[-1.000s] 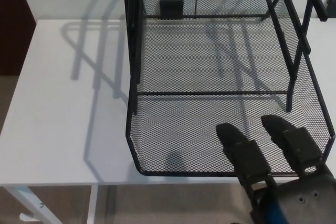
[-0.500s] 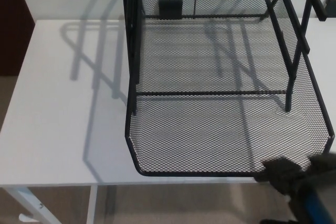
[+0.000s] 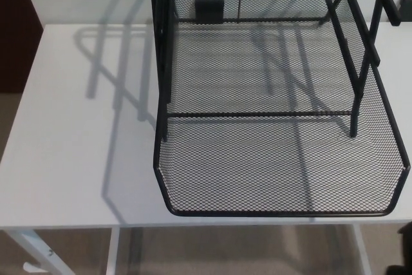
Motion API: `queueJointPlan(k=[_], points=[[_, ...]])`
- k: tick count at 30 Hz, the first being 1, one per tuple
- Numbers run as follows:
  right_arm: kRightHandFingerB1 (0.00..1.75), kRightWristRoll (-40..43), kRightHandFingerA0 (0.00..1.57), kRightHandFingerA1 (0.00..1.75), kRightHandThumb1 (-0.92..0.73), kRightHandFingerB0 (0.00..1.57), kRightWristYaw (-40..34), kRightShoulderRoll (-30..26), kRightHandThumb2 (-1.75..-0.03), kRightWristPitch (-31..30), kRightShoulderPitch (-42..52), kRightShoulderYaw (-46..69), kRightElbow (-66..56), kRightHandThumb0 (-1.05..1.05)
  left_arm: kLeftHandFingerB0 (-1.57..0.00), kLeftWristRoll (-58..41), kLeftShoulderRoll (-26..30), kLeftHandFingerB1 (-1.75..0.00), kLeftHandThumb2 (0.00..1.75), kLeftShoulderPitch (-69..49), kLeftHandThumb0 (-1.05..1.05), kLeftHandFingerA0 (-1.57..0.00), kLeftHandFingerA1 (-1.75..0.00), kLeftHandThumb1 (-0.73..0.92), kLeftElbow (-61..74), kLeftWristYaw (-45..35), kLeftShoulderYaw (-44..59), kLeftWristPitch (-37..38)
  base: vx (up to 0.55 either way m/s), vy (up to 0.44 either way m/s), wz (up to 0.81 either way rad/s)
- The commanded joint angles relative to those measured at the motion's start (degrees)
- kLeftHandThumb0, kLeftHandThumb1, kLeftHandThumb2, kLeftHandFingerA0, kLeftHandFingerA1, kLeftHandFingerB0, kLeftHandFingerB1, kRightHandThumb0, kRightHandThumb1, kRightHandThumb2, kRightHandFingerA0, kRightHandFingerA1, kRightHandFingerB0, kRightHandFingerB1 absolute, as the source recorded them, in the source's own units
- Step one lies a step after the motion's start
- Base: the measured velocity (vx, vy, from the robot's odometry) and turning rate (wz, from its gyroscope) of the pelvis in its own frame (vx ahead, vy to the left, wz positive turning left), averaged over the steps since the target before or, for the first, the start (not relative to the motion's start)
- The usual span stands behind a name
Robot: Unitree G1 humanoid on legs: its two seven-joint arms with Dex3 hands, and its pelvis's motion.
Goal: The robot walks towards a file tray kept in the middle of a desk and uses its right hand to grab a tray and pulls it out towards itself
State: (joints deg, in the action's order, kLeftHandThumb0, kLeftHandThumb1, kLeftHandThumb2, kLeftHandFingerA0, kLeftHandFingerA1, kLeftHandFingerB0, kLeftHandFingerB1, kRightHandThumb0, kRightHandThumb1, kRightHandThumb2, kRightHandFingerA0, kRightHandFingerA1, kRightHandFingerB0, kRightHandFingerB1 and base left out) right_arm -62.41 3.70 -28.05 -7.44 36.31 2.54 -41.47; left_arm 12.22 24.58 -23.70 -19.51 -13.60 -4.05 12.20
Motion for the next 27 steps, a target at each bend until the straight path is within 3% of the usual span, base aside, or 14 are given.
queueJointPlan(k=[1,2,4,5,7,8,9,11,13,21,24,25,26,27], points=[[1.02,128.63,1.56,1.34,-0.26,1.28,39.7,-6.55,-0.8,-3.75,-4.03,87.22,20.49,-0.84,-0.38,-0.03,0.81,-0.47,0.94,-0.43,-0.76,-0.57,-0.53,0.59,-3.25,0.8,0.49,2.64,0.0,0.0,0.0],[1.24,121.65,1.47,1.33,-0.18,1.41,38.15,-1.82,-0.87,2.15,2.57,80.2,16.67,-0.41,-0.39,-0.12,0.77,-0.47,0.93,-0.48,-0.75,-0.56,-0.53,0.59,-3.29,0.71,0.47,2.76,0.0,0.0,0.0],[0.97,106.71,1.5,0.94,-0.52,1.29,33.67,2.85,-0.55,12.15,9.24,67.69,13.23,-0.52,-0.37,0.33,0.77,-0.47,0.94,-0.44,-0.76,-0.58,-0.54,0.59,-3.01,0.73,0.08,2.49,0.0,0.0,0.0],[1.0,97.92,1.4,1.09,-0.38,1.2,32.4,3.46,-0.8,14.97,11.95,61.8,12.9,-0.55,-0.38,0.47,0.82,-0.47,0.94,-0.48,-0.76,-0.56,-0.53,0.59,-2.65,0.6,-0.05,2.09,0.0,0.0,0.0],[0.96,88.31,1.37,1.06,-0.41,1.16,31.86,3.64,-0.8,13.37,13.23,54.9,13.36,-0.59,-0.44,0.59,0.67,-0.34,0.63,-0.51,-0.75,-0.63,-0.39,0.73,-2.36,0.52,-0.26,1.68,0.0,0.0,0.0],[0.87,83.51,1.38,0.92,-0.54,1.19,31.97,3.87,-0.56,11.77,12.33,49.16,14.83,-0.5,-0.44,0.64,0.71,-0.34,0.63,-0.48,-0.76,-0.63,-0.39,0.73,-2.46,0.6,-0.27,1.97,0.0,0.0,0.0],[0.88,74.32,1.3,1.0,-0.43,1.1,30.66,2.61,-0.79,13.92,10.79,39.85,20.7,-0.52,-0.39,0.43,0.63,-0.47,0.94,-0.54,-0.76,-0.55,-0.53,0.59,-2.4,0.56,-0.16,1.99,0.0,0.0,0.0],[0.69,61.61,1.29,0.77,-0.57,1.1,27.93,1.01,-0.57,12.98,9.07,29.59,26.6,-0.46,-0.39,0.48,0.67,-0.47,0.95,-0.55,-0.76,-0.56,-0.53,0.59,-2.24,0.59,-0.15,2.05,0.0,0.0,0.0],[0.77,53.34,1.15,0.86,-0.48,0.99,26.32,0.03,-0.78,11.8,6.44,22.83,32.55,-0.56,-0.39,0.65,0.69,-0.47,0.95,-0.23,-0.76,-0.56,-0.53,0.6,-2.19,0.76,-0.21,2.36,0.0,0.0,0.0],[0.51,26.91,1.0,0.56,-0.46,0.85,20.06,-0.86,-0.54,7.15,-7.19,5.03,61.47,-0.32,-0.38,1.11,1.5,-0.48,0.96,0.43,-0.78,-0.55,-0.53,0.6,-1.4,0.46,-0.11,1.6,0.0,0.0,0.0],[0.42,23.89,0.73,0.46,-0.48,0.64,23.09,-0.96,-0.54,4.94,-10.65,1.6,67.47,-0.26,-0.38,1.42,1.55,-0.47,0.96,0.45,-0.79,-0.55,-0.53,0.61,-1.36,0.49,-0.32,1.38,0.0,0.0,0.0],[0.33,22.71,0.49,0.4,-0.5,0.34,26.95,-1.15,-0.55,1.68,-11.05,-0.22,66.48,-0.29,-0.38,1.39,1.72,-0.47,0.96,0.13,-0.78,-0.55,-0.53,0.6,-1.3,0.43,-0.26,1.74,0.0,0.0,0.0],[0.28,22.16,0.28,0.34,-0.47,0.18,26.92,-0.72,-0.54,0.42,-11.91,-0.73,67.28,-0.31,-0.44,1.15,1.76,-0.35,0.64,0.04,-0.78,-0.63,-0.39,0.75,-1.21,0.18,-0.19,1.82,0.0,0.0,0.0],[0.45,22.13,0.03,0.49,-0.35,0.0,26.27,-0.47,-0.86,-0.44,-12.4,-0.74,67.11,-0.2,-0.44,1.17,1.77,-0.35,0.64,0.29,-0.77,-0.63,-0.39,0.75,-1.03,0.11,-0.2,1.63,0.0,0.0,0.0]])
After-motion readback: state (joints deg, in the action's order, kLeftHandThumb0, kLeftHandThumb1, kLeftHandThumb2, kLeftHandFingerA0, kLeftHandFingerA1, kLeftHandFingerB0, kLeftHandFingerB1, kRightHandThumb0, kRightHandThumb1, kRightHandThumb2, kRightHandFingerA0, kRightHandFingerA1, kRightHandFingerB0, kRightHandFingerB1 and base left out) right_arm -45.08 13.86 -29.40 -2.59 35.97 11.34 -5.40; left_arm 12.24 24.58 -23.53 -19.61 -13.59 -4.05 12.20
